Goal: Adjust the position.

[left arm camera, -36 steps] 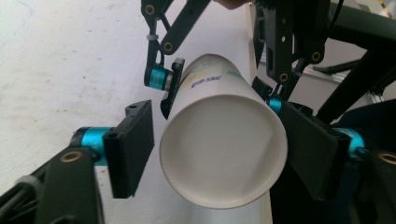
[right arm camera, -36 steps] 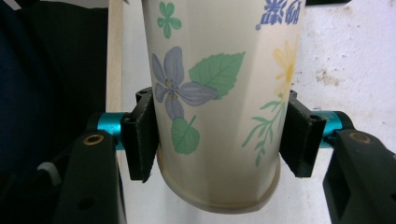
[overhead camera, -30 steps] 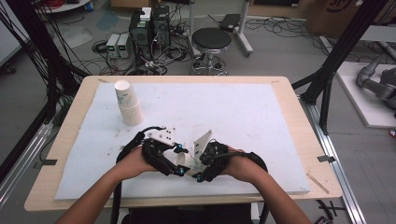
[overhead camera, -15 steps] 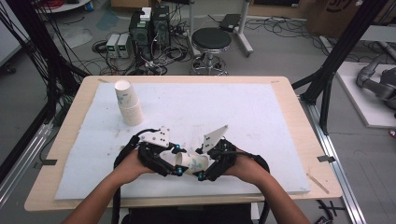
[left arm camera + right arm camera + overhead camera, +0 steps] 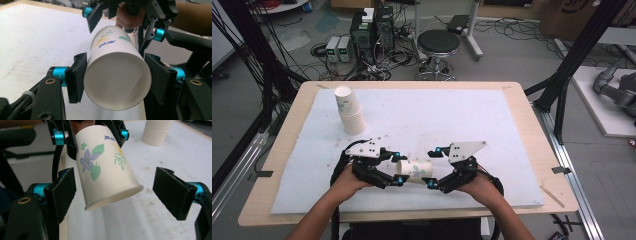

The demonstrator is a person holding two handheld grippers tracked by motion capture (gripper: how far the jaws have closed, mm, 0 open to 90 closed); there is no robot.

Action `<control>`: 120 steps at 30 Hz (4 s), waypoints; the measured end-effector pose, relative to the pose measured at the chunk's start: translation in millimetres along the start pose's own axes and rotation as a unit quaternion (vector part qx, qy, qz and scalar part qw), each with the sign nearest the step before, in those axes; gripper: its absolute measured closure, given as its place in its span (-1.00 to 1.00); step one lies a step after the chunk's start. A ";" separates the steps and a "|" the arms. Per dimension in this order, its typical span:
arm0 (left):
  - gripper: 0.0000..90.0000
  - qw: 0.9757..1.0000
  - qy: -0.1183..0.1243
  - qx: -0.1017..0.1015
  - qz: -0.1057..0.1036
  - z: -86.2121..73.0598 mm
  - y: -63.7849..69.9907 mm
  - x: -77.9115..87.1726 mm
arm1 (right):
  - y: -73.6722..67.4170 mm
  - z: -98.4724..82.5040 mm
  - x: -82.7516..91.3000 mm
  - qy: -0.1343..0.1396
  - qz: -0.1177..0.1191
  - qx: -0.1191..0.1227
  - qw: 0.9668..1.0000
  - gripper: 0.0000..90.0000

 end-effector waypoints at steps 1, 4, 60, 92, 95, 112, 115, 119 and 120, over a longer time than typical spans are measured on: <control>-0.17 1.000 0.006 -0.001 -0.001 -0.2 0.1 1.1 | 0.0 -1.3 1.0 0.007 -0.003 -0.002 1.000 -0.57; -0.17 1.000 0.022 -0.004 -0.001 -2.0 0.4 4.6 | -0.3 -6.6 3.7 0.020 -0.012 -0.007 1.000 -0.57; -0.32 0.993 0.092 0.020 -0.068 -8.4 9.7 5.1 | -12.9 -12.3 3.6 0.127 0.056 -0.025 0.990 -0.15; -0.68 0.995 -0.086 -0.025 0.050 -7.4 3.0 6.6 | 7.4 29.6 -20.7 -0.165 0.100 0.071 0.979 -0.19; -0.66 0.993 -0.096 -0.030 0.054 -7.6 2.4 4.8 | 7.8 30.9 -22.8 -0.181 0.103 0.080 0.975 -0.19; -0.66 0.986 -0.148 -0.038 0.071 -15.0 -4.0 -7.4 | 10.4 44.7 -30.0 -0.251 0.115 0.112 0.955 -0.20; -0.64 0.985 -0.153 -0.036 0.076 -15.7 -5.3 -9.7 | 11.6 49.4 -31.0 -0.261 0.116 0.121 0.951 -0.20; -0.63 0.984 -0.156 -0.033 0.079 -15.1 -6.5 -10.9 | 11.5 52.2 -31.8 -0.269 0.119 0.123 0.948 -0.20; -0.63 0.984 -0.156 -0.033 0.078 -14.9 -6.5 -11.4 | 12.1 53.1 -32.3 -0.269 0.118 0.126 0.947 -0.20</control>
Point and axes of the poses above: each handheld gripper's, and its own axes: x roughly backward along the jaws, z roughly out of its top, y roughly to its right, the point moved 5 cm from there along -x, roughly forward along the jaws, and after that the axes turned 13 degrees about x, right-handed, at the moved point
